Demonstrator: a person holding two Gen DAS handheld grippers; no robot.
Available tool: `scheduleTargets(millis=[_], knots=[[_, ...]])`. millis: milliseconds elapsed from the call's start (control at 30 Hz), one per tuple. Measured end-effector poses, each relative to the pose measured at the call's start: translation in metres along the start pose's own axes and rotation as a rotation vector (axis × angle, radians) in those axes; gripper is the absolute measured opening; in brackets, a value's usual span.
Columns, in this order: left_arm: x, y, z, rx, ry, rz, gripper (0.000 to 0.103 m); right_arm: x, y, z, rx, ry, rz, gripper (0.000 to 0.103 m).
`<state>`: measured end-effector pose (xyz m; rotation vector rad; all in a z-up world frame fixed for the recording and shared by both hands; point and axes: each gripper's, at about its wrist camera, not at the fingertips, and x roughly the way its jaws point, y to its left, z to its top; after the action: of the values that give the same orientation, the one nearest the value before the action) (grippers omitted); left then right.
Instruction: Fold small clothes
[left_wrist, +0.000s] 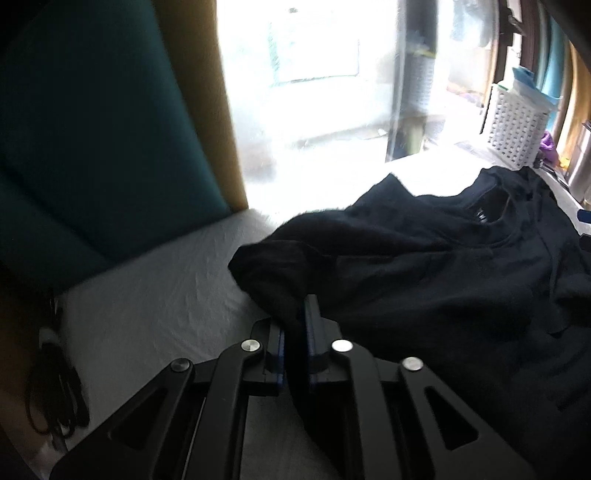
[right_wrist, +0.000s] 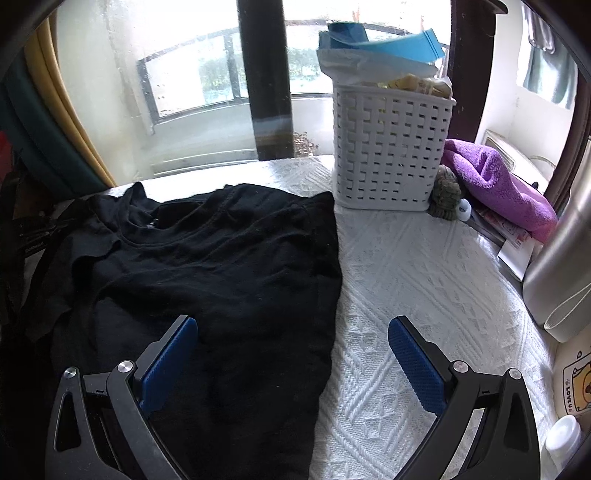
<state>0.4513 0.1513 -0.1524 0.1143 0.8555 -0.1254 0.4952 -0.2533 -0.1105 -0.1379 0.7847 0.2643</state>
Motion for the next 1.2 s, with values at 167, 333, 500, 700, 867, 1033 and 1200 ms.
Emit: scheduleTargets(millis=[167, 333, 500, 700, 867, 1033, 1200], knots=[[-0.032, 0.006, -0.013, -0.096, -0.001, -0.016, 0.041, -0.005, 0.002, 0.0, -0.011, -0.009, -0.01, 0.103], [-0.069, -0.011, -0.049, -0.161, 0.036, -0.125, 0.046, -0.016, 0.003, 0.0, -0.022, -0.024, -0.02, 0.103], [-0.077, -0.044, -0.083, -0.116, 0.071, -0.139, 0.045, -0.032, 0.006, -0.009, -0.028, -0.025, -0.023, 0.103], [-0.075, -0.055, -0.096, -0.052, 0.06, -0.055, 0.005, -0.045, 0.014, -0.028, -0.04, -0.009, -0.019, 0.103], [-0.082, -0.047, -0.107, -0.043, 0.053, -0.016, 0.004, -0.047, 0.017, -0.047, -0.058, 0.026, -0.029, 0.103], [-0.092, -0.046, -0.115, -0.047, 0.051, -0.011, 0.004, -0.033, 0.014, -0.061, -0.091, 0.089, -0.134, 0.103], [-0.095, -0.05, -0.119, -0.059, 0.052, -0.018, 0.005, -0.034, 0.007, -0.062, -0.103, 0.055, -0.201, 0.103]])
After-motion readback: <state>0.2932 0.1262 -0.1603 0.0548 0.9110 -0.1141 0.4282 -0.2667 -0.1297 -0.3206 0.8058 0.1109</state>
